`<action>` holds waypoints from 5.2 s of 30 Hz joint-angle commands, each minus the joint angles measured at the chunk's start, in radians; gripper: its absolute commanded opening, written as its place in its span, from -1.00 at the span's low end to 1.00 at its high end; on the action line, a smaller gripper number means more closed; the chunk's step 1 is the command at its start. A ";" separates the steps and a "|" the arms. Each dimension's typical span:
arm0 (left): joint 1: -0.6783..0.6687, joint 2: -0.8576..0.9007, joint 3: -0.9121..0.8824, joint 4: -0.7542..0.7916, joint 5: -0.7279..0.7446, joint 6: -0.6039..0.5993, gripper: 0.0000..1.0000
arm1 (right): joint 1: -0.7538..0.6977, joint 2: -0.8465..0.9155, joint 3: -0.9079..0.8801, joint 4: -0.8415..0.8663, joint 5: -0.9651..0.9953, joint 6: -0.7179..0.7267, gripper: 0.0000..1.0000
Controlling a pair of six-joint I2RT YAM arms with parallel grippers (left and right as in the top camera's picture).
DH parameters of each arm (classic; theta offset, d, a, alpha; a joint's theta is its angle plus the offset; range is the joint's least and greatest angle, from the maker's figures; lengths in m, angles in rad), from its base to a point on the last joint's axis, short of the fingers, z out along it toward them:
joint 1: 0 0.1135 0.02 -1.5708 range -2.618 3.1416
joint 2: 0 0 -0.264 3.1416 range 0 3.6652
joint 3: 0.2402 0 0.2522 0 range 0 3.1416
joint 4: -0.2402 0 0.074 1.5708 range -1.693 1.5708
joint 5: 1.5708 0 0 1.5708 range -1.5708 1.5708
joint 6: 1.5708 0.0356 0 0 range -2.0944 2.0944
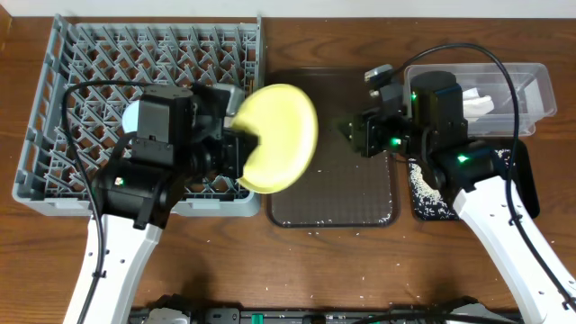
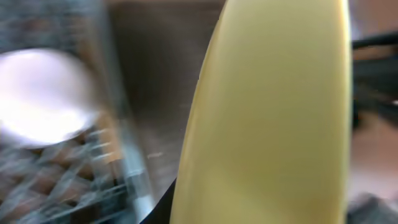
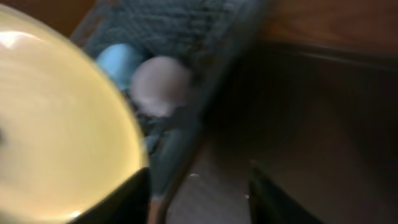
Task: Sort waste into correct bins and load items into the dishwasher
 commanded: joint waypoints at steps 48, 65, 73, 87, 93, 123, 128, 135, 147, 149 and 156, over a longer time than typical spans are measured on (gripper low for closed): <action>0.119 0.621 0.003 0.853 -0.879 0.516 -0.31 | -0.048 -0.003 0.005 -0.109 0.183 -0.013 0.99; 0.093 0.235 0.003 0.463 -0.524 0.069 0.77 | -0.048 -0.016 0.005 -0.158 0.184 -0.024 0.98; 0.093 -0.115 0.003 0.115 -0.300 0.028 0.79 | -0.049 -0.174 0.005 -0.153 0.275 -0.051 0.99; 0.093 -0.378 0.003 -0.015 -0.301 0.029 0.82 | -0.048 -0.357 0.005 -0.296 0.274 -0.050 0.98; 0.093 -0.378 0.003 -0.015 -0.301 0.029 0.83 | -0.048 -0.357 0.005 -0.425 0.274 -0.050 0.98; 0.093 -0.378 0.003 -0.015 -0.301 0.029 0.85 | -0.257 -1.316 -0.916 0.128 0.411 -0.185 0.99; 0.093 -0.378 0.003 -0.015 -0.301 0.029 0.85 | -0.257 -1.348 -1.084 0.384 0.406 -0.185 0.99; 0.093 -0.377 0.003 -0.015 -0.301 0.029 0.86 | -0.255 -1.346 -1.121 0.399 0.401 -0.185 0.99; 0.093 -0.378 0.003 -0.015 -0.301 0.029 0.86 | -0.255 -1.343 -1.121 0.378 0.401 -0.185 0.99; 0.093 -0.378 0.003 -0.015 -0.301 0.029 0.86 | -0.255 -1.343 -1.121 0.378 0.401 -0.185 0.99; 0.093 -0.378 0.003 -0.015 -0.301 0.029 0.86 | -0.255 -1.343 -1.121 0.378 0.401 -0.185 0.99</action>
